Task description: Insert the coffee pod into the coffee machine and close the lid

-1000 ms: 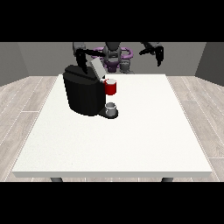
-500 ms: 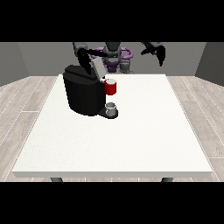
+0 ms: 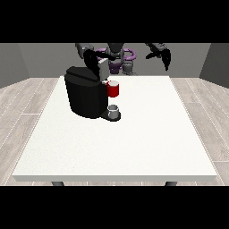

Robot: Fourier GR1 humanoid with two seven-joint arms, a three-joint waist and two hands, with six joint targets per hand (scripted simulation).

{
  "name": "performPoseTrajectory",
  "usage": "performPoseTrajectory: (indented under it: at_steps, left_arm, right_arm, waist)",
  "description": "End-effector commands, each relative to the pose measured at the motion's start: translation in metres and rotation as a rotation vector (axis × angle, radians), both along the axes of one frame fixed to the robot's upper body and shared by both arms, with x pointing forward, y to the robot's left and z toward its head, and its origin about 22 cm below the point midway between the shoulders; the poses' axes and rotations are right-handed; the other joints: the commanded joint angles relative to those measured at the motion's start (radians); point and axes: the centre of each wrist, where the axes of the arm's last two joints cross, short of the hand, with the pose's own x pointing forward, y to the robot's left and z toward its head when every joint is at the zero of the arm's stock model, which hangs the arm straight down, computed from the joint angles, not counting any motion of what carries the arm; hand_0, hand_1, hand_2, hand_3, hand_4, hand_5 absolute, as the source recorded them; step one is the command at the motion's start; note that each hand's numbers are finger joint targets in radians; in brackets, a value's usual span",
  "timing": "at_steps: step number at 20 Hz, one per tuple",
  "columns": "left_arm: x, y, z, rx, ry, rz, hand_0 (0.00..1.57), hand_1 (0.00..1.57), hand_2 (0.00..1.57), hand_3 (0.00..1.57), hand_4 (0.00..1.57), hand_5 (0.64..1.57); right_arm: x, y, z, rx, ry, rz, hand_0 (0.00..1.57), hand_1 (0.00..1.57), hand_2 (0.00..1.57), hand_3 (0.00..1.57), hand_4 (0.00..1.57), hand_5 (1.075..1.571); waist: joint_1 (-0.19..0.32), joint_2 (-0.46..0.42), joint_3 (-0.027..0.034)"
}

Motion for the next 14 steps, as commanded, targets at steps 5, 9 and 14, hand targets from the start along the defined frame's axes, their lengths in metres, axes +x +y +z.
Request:
performPoseTrajectory:
  at_steps: [5, 9, 14]
  left_arm:
    - [0.005, -0.006, 0.000, 0.009, -0.014, -0.005, 0.00, 0.00, 0.00, 0.00, 0.41, 1.571]
    - [0.008, -0.034, 0.010, 0.007, -0.018, -0.074, 0.00, 0.00, 0.00, 0.00, 0.32, 1.571]
    - [0.011, -0.033, 0.011, 0.005, -0.073, -0.110, 0.00, 0.00, 0.00, 0.00, 0.33, 1.571]
  right_arm:
    - [0.004, 0.043, 0.031, -0.070, -0.092, 0.130, 0.00, 0.00, 0.00, 0.00, 0.00, 1.571]
    - [0.006, 0.053, 0.045, -0.125, -0.120, 0.080, 0.00, 0.00, 0.00, 0.00, 0.00, 1.571]
    - [0.006, 0.046, 0.081, -0.171, -0.229, 0.039, 0.00, 0.00, 0.00, 0.00, 0.22, 1.571]
  waist:
    - [0.022, 0.038, -0.0042]
    - [0.089, 0.030, -0.0040]
    - [0.145, 0.103, -0.0041]
